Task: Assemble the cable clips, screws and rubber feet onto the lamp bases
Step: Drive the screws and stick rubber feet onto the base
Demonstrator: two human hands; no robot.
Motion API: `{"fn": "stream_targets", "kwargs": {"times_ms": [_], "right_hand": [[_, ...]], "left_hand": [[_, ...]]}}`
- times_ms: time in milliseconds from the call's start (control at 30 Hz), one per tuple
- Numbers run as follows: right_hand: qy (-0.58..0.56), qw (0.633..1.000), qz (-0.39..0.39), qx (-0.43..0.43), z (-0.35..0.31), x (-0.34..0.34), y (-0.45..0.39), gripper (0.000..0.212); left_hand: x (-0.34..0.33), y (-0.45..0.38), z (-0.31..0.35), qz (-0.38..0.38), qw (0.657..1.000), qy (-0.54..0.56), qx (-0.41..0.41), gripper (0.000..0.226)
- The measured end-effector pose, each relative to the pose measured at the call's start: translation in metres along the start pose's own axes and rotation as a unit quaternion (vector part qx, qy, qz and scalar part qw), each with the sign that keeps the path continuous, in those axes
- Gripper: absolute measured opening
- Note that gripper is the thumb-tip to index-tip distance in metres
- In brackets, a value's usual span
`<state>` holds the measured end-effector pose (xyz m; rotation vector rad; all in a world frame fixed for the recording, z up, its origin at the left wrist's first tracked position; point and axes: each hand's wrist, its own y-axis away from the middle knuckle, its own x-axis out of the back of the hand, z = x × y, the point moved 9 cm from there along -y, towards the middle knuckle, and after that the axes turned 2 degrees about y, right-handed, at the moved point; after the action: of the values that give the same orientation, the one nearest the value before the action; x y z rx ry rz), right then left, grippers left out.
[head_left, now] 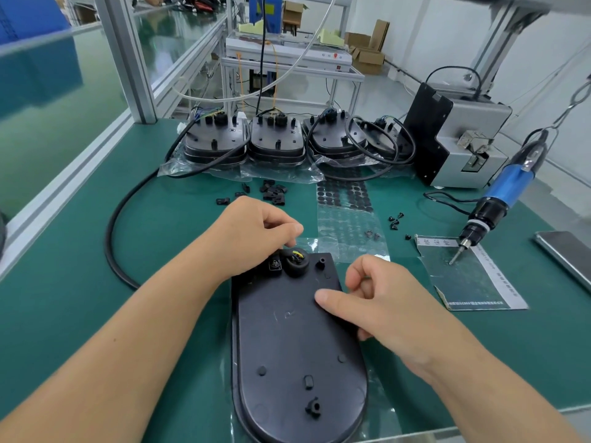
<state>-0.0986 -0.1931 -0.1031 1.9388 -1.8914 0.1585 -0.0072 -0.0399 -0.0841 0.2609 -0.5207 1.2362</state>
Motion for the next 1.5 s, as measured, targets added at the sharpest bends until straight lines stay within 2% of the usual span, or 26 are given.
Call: {"fn": "stream_targets", "kwargs": {"times_ms": [133, 267, 367, 467, 533, 600, 667, 733, 867, 1000, 1100, 1167, 1233, 1333, 1433, 1500], "right_hand": [[-0.043, 0.997, -0.037, -0.044, 0.007, -0.002, -0.001, 0.029], [-0.008, 0.999, -0.028, -0.035, 0.005, -0.005, -0.002, 0.033], [-0.039, 0.995, -0.064, -0.066, 0.009, -0.006, 0.000, 0.024], [-0.106, 0.986, -0.087, -0.095, 0.013, -0.002, 0.005, 0.015], [-0.098, 0.989, -0.064, -0.095, 0.016, 0.006, 0.006, 0.011], [-0.058, 0.994, -0.028, -0.083, 0.017, 0.016, 0.007, 0.010], [-0.038, 0.997, 0.000, -0.072, 0.016, 0.023, 0.006, 0.011], [-0.036, 0.997, 0.006, -0.064, 0.013, 0.024, 0.006, 0.012], [-0.022, 0.998, 0.010, -0.050, 0.006, 0.018, -0.001, 0.012], [-0.018, 0.999, 0.027, -0.023, 0.002, 0.019, -0.004, 0.013], [-0.012, 0.999, 0.044, 0.028, -0.008, 0.020, -0.001, 0.013], [-0.019, 0.996, 0.043, 0.073, -0.022, 0.017, 0.002, 0.013], [-0.035, 0.992, 0.045, 0.117, -0.039, 0.013, 0.005, 0.012], [-0.040, 0.986, 0.047, 0.153, -0.063, 0.008, 0.004, 0.017], [-0.052, 0.991, -0.008, 0.127, -0.078, -0.007, -0.002, 0.034], [-0.020, 0.993, -0.030, 0.111, -0.081, -0.014, -0.005, 0.041]], "left_hand": [[0.004, 0.001, 0.000, 0.023, 1.000, 0.004, 0.001, 0.013], [0.005, 0.002, 0.002, 0.031, 1.000, -0.002, 0.004, 0.013], [0.011, 0.006, 0.007, 0.047, 0.999, 0.003, 0.002, 0.013], [0.047, 0.011, 0.014, 0.128, 0.991, -0.041, -0.011, 0.010], [0.089, 0.018, 0.011, 0.225, 0.963, -0.145, -0.001, 0.015], [0.131, 0.026, -0.011, 0.295, 0.908, -0.287, 0.081, 0.028], [0.157, 0.032, -0.049, 0.270, 0.853, -0.391, 0.217, 0.042], [0.160, 0.039, -0.082, 0.217, 0.841, -0.395, 0.300, 0.046], [0.164, 0.044, -0.095, 0.235, 0.863, -0.328, 0.302, 0.022], [0.187, 0.065, -0.088, 0.283, 0.897, -0.191, 0.281, 0.017], [0.184, 0.084, -0.053, 0.291, 0.941, 0.014, 0.170, 0.011], [0.169, 0.091, -0.012, 0.258, 0.959, 0.082, 0.085, 0.006], [0.149, 0.095, 0.026, 0.213, 0.975, 0.058, 0.030, 0.006], [0.109, 0.095, 0.061, 0.150, 0.988, -0.041, 0.011, 0.009], [0.055, 0.094, 0.082, 0.072, 0.995, -0.071, -0.014, 0.010], [0.024, 0.097, 0.090, 0.028, 0.992, -0.120, -0.041, 0.010]]}}
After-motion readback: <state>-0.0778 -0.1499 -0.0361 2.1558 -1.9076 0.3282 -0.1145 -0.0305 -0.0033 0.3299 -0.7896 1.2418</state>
